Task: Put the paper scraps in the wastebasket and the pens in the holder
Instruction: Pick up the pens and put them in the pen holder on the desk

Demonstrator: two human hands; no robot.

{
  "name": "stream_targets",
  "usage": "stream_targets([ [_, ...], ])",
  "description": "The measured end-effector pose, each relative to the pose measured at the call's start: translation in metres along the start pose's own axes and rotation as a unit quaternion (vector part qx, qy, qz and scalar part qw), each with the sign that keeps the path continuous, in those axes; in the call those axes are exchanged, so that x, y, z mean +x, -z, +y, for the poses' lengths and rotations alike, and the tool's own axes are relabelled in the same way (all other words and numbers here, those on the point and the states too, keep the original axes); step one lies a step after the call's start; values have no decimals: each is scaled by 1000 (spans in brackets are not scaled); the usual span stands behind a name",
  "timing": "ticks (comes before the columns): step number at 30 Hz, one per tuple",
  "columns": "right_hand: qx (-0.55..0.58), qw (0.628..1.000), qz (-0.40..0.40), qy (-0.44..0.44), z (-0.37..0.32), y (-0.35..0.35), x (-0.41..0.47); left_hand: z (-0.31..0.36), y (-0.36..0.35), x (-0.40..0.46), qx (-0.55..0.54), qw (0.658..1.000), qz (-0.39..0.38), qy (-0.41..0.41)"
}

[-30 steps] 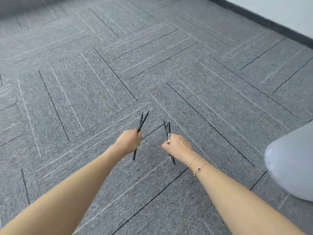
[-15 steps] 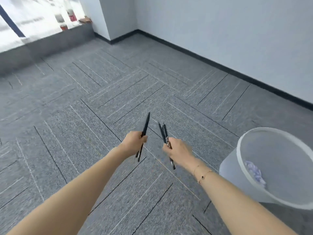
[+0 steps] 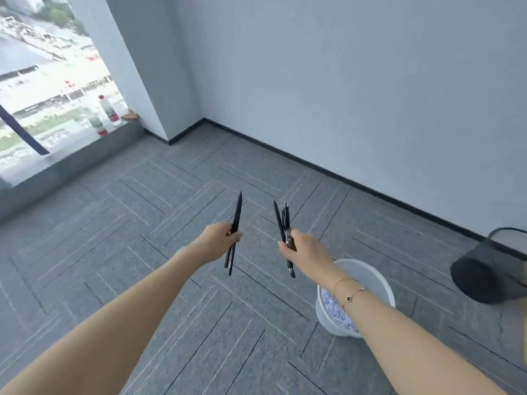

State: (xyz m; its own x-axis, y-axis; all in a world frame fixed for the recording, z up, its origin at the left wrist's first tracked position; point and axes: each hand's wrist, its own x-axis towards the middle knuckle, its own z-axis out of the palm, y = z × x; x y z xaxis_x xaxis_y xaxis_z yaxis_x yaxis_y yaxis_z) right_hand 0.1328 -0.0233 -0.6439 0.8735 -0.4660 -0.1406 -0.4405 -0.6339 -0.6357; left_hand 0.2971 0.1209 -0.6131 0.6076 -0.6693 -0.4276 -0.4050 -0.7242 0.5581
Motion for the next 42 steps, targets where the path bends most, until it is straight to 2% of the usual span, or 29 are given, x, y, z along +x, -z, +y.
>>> stream_targets([
  [7, 15, 999, 18, -35, -42, 125, -81, 128, 42, -70, 13, 997, -42, -59],
  [13, 51, 988, 122, -75, -72, 215, -155, 227, 68, -122, 35, 990, -85, -108],
  [20, 44, 971, 198, -126, -83, 276, -239, 311, 76, -175, 42, 979, -115, -164],
  [25, 42, 939, 294, -176, -88, 298, -309, 351, 50, -220, 75, 956, -154, -237],
  [32, 23, 903, 369, -218, -90, 310, -419, 399, -7, -283, 136, 915, -201, -323],
  [42, -12, 797, 469, -381, -44, 313, -602, 497, -128, -386, 209, 828, -282, -438],
])
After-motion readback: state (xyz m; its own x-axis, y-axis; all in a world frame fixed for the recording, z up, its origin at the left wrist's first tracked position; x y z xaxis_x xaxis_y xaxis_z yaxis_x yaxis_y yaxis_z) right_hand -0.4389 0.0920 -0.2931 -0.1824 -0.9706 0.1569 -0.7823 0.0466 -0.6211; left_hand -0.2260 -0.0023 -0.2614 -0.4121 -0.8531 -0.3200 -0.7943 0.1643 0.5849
